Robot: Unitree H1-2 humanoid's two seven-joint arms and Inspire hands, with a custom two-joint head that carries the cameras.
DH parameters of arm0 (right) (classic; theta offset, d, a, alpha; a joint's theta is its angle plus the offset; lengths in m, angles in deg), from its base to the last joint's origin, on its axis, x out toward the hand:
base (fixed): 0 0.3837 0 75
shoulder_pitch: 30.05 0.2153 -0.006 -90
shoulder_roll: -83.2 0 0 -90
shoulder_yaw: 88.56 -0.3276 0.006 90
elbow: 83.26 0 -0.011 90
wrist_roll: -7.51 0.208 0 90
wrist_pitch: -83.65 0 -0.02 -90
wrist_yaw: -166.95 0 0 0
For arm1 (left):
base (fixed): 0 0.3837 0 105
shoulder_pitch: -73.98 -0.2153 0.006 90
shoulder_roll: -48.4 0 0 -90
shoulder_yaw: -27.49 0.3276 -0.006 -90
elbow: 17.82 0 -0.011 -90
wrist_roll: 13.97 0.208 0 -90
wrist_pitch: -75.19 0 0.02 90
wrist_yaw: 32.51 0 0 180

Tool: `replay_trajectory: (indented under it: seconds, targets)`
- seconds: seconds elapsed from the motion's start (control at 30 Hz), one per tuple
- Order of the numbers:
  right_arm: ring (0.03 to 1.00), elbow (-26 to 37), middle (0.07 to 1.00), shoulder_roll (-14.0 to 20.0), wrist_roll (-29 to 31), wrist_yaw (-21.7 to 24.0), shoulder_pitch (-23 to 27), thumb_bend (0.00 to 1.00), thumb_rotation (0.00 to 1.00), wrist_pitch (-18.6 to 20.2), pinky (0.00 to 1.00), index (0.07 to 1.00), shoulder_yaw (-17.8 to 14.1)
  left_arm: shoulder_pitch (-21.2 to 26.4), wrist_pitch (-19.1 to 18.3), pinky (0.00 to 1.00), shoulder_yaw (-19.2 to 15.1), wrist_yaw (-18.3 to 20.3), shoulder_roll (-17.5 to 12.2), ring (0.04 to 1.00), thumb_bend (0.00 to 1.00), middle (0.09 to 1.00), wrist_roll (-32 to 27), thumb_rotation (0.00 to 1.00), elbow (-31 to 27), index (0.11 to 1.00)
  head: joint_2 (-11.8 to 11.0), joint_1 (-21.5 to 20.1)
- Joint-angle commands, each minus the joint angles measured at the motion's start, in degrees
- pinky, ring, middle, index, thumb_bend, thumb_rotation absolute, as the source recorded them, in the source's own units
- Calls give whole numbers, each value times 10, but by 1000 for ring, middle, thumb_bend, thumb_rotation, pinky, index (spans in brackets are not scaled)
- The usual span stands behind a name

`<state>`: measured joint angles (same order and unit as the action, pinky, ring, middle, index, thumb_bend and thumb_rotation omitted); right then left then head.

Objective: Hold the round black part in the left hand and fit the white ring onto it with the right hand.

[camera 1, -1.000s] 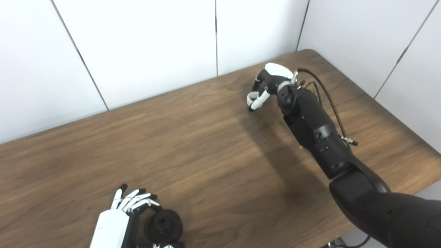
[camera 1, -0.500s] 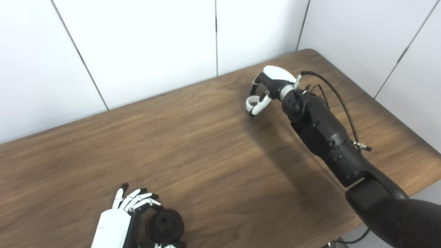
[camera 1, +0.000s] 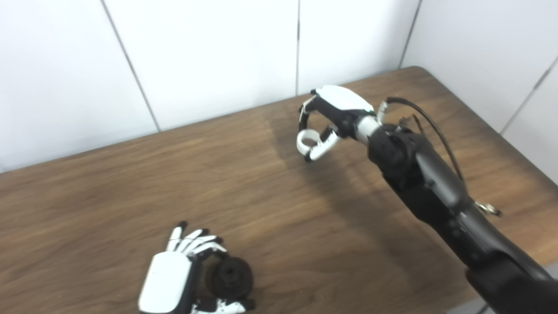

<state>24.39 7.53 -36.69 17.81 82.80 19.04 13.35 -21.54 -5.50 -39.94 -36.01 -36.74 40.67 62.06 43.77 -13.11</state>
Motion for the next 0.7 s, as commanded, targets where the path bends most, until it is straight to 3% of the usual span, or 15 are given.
replay_trajectory:
  seconds: [0.0, 0.27, 0.67]
  targets:
    - [967, 41, 825, 4, -2, 12, 13, 524, 134, 0, 1000, 484, 3, -5, -2, 1000, 8, -11, 9, 849, 524, 743, 8, 52, 4, 482, 0, 3]
    - [961, 127, 844, -36, -28, 66, -7, 524, 134, 4, 1000, 483, 54, -6, -21, 1000, 22, -2, 26, 865, 524, 752, 17, 52, -2, 483, 15, 65]
    - [991, 200, 859, -88, -40, 90, -62, 524, 133, -13, 1000, 483, 91, -2, -42, 1000, 31, 3, 36, 882, 524, 759, 25, 53, -7, 483, 29, 89]
